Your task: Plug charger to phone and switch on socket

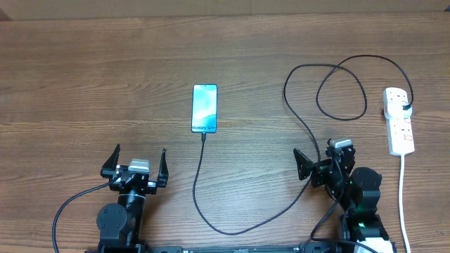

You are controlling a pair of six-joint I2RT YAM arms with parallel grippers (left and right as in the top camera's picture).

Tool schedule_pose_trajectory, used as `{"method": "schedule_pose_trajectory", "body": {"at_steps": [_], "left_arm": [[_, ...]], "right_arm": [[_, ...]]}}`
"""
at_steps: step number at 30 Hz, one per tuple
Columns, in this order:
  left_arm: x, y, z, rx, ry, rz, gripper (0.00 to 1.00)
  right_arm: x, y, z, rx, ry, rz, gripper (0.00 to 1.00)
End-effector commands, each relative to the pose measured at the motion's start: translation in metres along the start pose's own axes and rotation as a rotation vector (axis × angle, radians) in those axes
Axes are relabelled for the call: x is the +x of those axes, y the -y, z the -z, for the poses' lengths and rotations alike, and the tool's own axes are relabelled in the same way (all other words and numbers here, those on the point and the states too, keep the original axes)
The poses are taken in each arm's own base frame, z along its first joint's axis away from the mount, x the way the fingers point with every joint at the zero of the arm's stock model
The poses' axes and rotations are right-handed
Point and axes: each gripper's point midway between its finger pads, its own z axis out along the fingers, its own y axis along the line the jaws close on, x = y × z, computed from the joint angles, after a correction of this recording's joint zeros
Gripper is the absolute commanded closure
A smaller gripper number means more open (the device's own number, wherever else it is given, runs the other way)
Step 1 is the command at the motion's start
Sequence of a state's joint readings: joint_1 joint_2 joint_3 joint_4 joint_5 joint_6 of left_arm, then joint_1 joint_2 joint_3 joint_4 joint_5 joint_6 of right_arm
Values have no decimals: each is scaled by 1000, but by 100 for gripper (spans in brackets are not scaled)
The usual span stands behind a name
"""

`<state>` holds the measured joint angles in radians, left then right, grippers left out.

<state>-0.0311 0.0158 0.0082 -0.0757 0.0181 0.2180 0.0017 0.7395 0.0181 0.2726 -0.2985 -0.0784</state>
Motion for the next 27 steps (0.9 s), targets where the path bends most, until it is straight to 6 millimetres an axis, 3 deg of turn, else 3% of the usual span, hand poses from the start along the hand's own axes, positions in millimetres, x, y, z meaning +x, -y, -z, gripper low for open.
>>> {"method": "schedule_pose_trajectory", "body": {"at_steps": [1,10,18,27], "left_arm": [[-1,1,0,5,7,-22,0],[-1,1,0,5,7,-22,0],[-1,1,0,5,7,-22,0],[-1,1,0,5,7,-22,0]], "right_arm": [[10,1,3,15,-31,-15,0],[33,7,16,70,-119,-39,0],[-21,2,30,70,118,29,0],[-67,-6,55,71,337,92,0]]}}
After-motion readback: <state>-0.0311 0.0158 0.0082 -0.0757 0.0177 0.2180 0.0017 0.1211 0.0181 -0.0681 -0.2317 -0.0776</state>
